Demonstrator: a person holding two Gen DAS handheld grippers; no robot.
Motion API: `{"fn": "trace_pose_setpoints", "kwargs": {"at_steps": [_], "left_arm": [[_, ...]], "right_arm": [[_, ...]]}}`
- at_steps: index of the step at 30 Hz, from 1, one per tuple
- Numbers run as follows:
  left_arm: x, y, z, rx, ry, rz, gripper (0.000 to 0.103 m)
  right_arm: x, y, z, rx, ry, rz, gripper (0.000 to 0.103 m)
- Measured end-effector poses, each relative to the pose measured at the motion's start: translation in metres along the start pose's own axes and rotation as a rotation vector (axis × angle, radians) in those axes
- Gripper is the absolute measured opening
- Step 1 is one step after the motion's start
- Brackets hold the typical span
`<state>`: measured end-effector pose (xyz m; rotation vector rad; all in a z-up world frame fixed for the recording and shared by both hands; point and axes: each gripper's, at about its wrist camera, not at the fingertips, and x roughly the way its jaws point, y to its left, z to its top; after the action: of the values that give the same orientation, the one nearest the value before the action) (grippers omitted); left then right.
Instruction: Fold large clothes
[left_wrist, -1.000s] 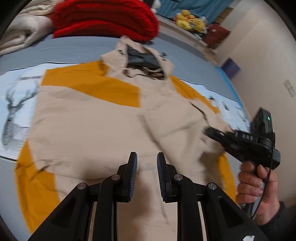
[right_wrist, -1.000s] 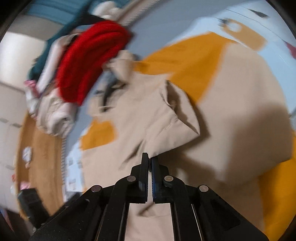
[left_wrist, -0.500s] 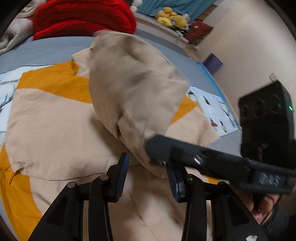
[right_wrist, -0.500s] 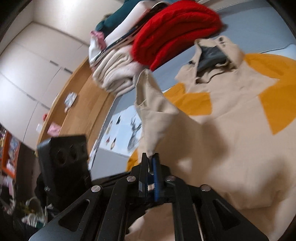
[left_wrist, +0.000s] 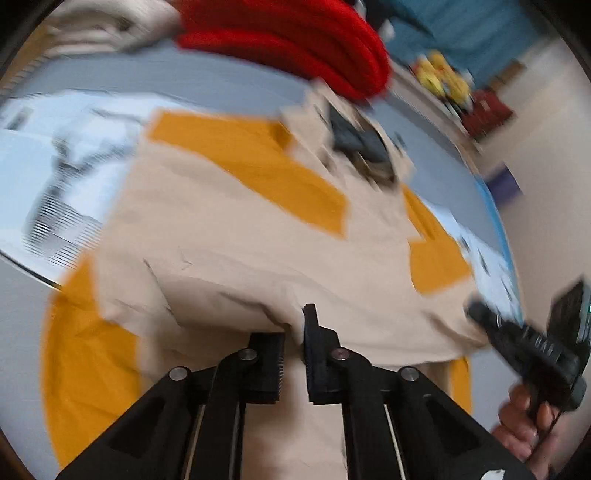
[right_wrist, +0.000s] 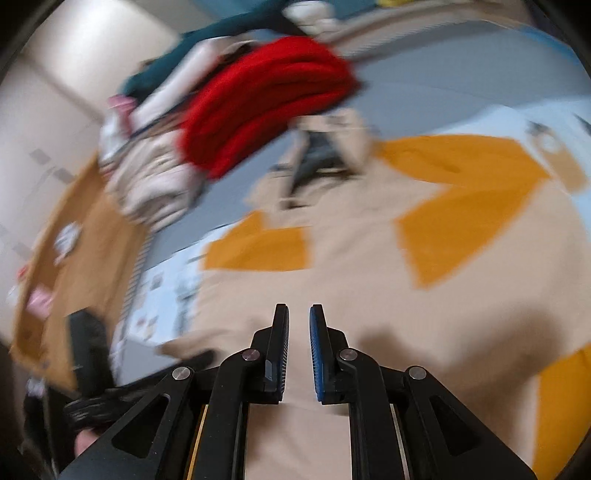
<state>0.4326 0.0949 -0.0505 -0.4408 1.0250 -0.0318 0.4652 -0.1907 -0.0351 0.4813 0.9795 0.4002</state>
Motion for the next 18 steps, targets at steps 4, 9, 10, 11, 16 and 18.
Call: {"fn": "trace_pose_setpoints", "kwargs": {"at_steps": [4,9,10,11,16,18], "left_arm": [[-0.016,0.023,0.013,-0.061,-0.094,0.081,0.01],[-0.002,0.074,0.012,-0.291,-0.01,0.054,0.025],[-0.001,0.082,0.01,-0.331,0.0,0.046,0.025],[0.0,0.092,0.008,-0.375,0.009,0.034,0.025],[-0.003,0.108,0.005,-0.443,0.008,0.041,0.009],[-0.003,0.108,0.005,-0.438,0.008,0.065,0.006]], "right_arm": [[0.005,-0.04,0.004,0.145,0.021,-0.2,0.013],[0.007,-0.093,0.0,0.338,0.077,-0.32,0.013],[0.007,-0.102,-0.001,0.372,0.083,-0.332,0.013],[0.006,-0.115,-0.003,0.422,0.092,-0.359,0.013],[-0.004,-0.147,-0.007,0.546,0.076,-0.47,0.013],[-0.01,-0.145,-0.005,0.537,0.047,-0.482,0.013]]}}
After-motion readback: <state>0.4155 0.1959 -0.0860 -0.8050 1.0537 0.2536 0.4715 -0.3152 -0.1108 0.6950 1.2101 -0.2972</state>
